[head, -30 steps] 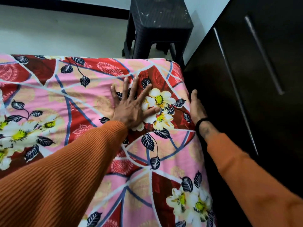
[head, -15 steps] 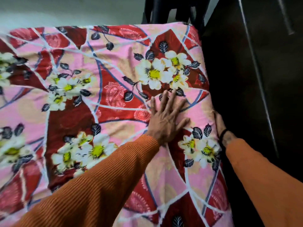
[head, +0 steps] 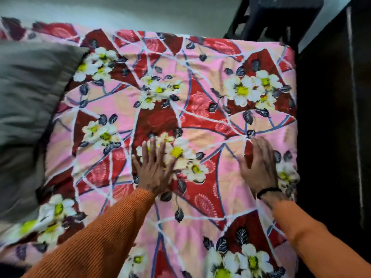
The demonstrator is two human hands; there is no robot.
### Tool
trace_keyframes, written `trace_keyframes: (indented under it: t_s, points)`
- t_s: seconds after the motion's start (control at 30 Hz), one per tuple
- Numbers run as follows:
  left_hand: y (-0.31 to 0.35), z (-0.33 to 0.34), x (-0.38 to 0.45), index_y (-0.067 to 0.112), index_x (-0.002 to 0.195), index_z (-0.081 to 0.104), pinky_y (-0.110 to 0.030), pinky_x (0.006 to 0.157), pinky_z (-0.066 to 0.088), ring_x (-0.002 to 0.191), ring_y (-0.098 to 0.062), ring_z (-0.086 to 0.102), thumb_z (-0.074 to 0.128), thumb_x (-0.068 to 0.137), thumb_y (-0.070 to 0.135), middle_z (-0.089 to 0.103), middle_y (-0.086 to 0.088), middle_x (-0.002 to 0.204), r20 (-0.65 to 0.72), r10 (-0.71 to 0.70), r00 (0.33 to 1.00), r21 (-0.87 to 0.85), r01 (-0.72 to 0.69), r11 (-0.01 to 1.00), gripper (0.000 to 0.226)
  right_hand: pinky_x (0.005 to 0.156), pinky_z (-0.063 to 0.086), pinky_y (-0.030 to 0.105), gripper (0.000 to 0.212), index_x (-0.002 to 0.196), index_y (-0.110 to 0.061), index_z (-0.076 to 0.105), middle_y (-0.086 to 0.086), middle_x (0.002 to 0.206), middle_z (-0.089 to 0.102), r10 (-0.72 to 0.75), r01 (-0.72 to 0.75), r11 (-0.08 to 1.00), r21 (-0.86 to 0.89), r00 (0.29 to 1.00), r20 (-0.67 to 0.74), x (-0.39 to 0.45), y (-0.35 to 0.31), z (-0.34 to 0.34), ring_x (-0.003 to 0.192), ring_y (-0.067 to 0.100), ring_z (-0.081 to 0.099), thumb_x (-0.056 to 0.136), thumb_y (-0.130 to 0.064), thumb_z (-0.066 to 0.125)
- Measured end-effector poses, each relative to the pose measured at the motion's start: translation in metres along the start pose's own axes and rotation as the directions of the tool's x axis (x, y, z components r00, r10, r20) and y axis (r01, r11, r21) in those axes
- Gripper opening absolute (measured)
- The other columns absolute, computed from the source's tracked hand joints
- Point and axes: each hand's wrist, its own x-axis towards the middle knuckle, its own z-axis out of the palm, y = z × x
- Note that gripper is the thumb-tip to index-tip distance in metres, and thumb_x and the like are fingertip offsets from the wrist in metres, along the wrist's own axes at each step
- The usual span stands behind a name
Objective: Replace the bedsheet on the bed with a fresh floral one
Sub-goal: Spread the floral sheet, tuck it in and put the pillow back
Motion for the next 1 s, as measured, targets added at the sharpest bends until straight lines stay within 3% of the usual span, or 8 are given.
trace_keyframes:
  t_s: [0.13, 0.3, 0.5, 0.6, 0.7, 0.8, 0.9, 1.0]
  points:
    - [-0.092, -0.026, -0.042, 0.046, 0.155, -0.021, -0.072, 0.113, -0.009, 0.153, -0.020, -0.025, 0.022, 0.085, 0.090, -0.031, 0.014, 0.164, 0.110, -0.358, 0.927, 0.007, 0.359, 0.933, 0.093, 0.119, 0.027, 0.053, 0.070, 0.149, -0.015, 0.044, 0.021, 0.155, 0.038, -0.155, 0.242, 0.942, -0.235, 0.930, 0.334, -0.046, -0.071, 0.038, 0.144, 0.040, 0.034, 0.090, -0.049, 0.059]
    - [-0.195, -0.066, -0.051, 0.031, 0.163, 0.000, -0.070, 0.117, 0.003, 0.155, -0.039, -0.008, 0.031, 0.086, 0.084, -0.011, -0.010, 0.170, 0.183, -0.765, 0.618, -0.210, 0.784, 0.584, 0.098, 0.098, 0.046, 0.044, 0.037, 0.117, -0.009, 0.066, 0.017, 0.116, 0.060, -0.017, 0.086, 0.986, -0.142, 0.902, 0.431, -0.049, -0.171, 0.049, 0.113, 0.039, 0.057, 0.089, -0.033, 0.071]
    - [-0.295, -0.145, -0.053, 0.025, 0.121, 0.060, -0.047, 0.087, 0.044, 0.107, -0.035, 0.056, 0.062, 0.089, 0.047, 0.057, -0.009, 0.115, -0.211, -0.161, 0.964, -0.030, 0.159, 0.987, 0.039, 0.096, 0.046, 0.036, 0.041, 0.124, -0.017, 0.063, 0.009, 0.121, 0.063, -0.104, 0.082, 0.995, 0.065, 0.811, 0.575, -0.038, -0.351, 0.118, 0.117, 0.029, 0.059, 0.092, -0.044, 0.067]
    - [-0.365, -0.207, -0.031, 0.027, 0.114, 0.064, -0.047, 0.089, 0.044, 0.103, -0.033, 0.057, 0.062, 0.089, 0.044, 0.059, -0.007, 0.112, -0.446, -0.077, 0.892, 0.003, 0.088, 0.996, 0.030, 0.082, 0.050, 0.030, 0.038, 0.114, -0.015, 0.068, 0.001, 0.108, 0.069, -0.103, -0.059, 0.964, 0.259, 0.815, 0.571, -0.035, -0.465, 0.156, 0.095, 0.019, 0.066, 0.091, -0.045, 0.071]
    - [-0.450, -0.264, 0.003, 0.029, 0.136, 0.055, -0.049, 0.112, 0.030, 0.130, -0.034, 0.048, 0.060, 0.089, 0.051, 0.052, -0.010, 0.141, -0.528, -0.378, 0.761, -0.157, 0.350, 0.924, 0.052, 0.090, 0.057, 0.038, 0.043, 0.116, -0.013, 0.069, 0.006, 0.110, 0.072, -0.064, -0.252, 0.845, 0.471, 0.828, 0.557, -0.033, -0.554, 0.188, 0.096, 0.016, 0.068, 0.087, -0.045, 0.076]
    - [-0.544, -0.293, 0.035, 0.025, 0.153, 0.036, -0.055, 0.119, 0.021, 0.147, -0.034, 0.033, 0.056, 0.085, 0.070, 0.038, -0.010, 0.159, -0.237, -0.688, 0.686, -0.345, 0.603, 0.720, 0.084, 0.097, 0.057, 0.045, 0.055, 0.119, -0.022, 0.066, -0.002, 0.112, 0.074, -0.018, -0.478, 0.627, 0.615, 0.780, 0.625, -0.029, -0.614, 0.212, 0.102, 0.012, 0.070, 0.078, -0.056, 0.081]
    - [-0.610, -0.295, 0.049, 0.019, 0.150, 0.041, -0.049, 0.115, 0.037, 0.136, -0.035, 0.050, 0.048, 0.053, 0.102, 0.052, -0.014, 0.148, 0.103, -0.695, 0.711, -0.543, 0.626, 0.560, 0.127, 0.100, 0.055, 0.045, 0.092, 0.130, -0.033, 0.059, -0.012, 0.117, 0.074, 0.041, -0.639, 0.414, 0.648, 0.724, 0.689, -0.019, -0.641, 0.234, 0.107, 0.010, 0.071, 0.052, -0.073, 0.088]
    - [-0.623, -0.304, 0.049, 0.013, 0.137, 0.059, -0.043, 0.106, 0.047, 0.121, -0.034, 0.061, 0.061, 0.054, 0.094, 0.064, -0.016, 0.134, 0.178, -0.676, 0.715, -0.608, 0.620, 0.496, 0.116, 0.096, 0.058, 0.045, 0.098, 0.133, -0.027, 0.059, -0.002, 0.115, 0.076, 0.033, -0.707, 0.245, 0.663, 0.690, 0.723, -0.011, -0.654, 0.246, 0.104, 0.019, 0.074, 0.047, -0.053, 0.099]
